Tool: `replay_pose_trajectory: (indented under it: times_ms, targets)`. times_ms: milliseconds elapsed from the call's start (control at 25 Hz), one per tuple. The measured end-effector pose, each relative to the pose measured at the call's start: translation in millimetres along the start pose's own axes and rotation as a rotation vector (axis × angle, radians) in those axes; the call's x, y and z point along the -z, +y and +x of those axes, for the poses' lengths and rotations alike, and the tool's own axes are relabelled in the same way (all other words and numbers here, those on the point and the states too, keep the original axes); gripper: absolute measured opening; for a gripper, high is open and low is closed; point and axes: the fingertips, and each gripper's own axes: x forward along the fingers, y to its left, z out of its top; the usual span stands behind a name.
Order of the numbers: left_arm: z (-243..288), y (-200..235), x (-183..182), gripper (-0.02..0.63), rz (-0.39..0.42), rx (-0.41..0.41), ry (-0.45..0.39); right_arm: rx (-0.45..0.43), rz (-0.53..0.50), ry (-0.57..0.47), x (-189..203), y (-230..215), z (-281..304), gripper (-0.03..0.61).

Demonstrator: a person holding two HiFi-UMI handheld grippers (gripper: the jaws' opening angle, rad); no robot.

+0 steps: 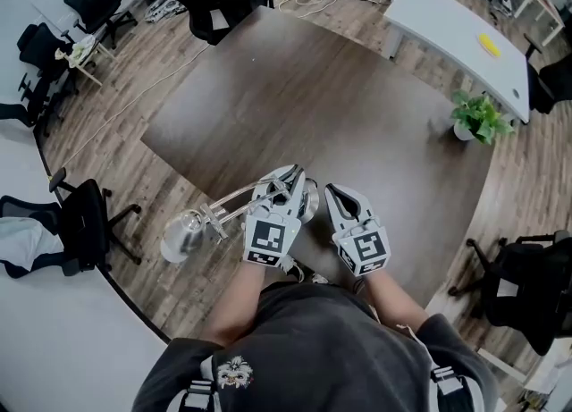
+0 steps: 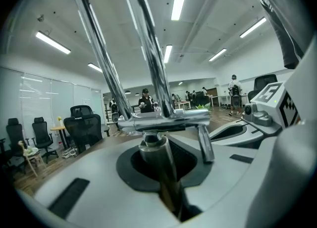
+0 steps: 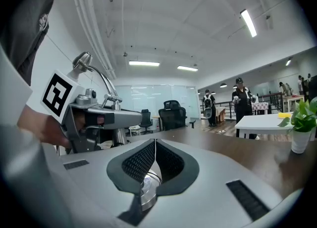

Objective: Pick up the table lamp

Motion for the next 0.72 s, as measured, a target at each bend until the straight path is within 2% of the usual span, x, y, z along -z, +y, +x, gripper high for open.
replay_pose_trajectory:
  times_ms: [200,480,720]
  targets:
    - [-10.1,19.1,-28.0,0.043,-0.003,-0.033,0.009,-0.026,0.002,-0.069,-26.5,8.8,0.6,0.028]
    - [-22.6,29.9,-54.2,0.043,0.011,-0.06,-0.005,-0.041,-0.026,-0.172,-85.5,8.0,1.3,0.028]
    - [-35.0,32.6,-61.7,0.043,0.009,-0.078,-0.007,0.021,-0.052,-0.132,-125.7,9.4,-3.9,0.028]
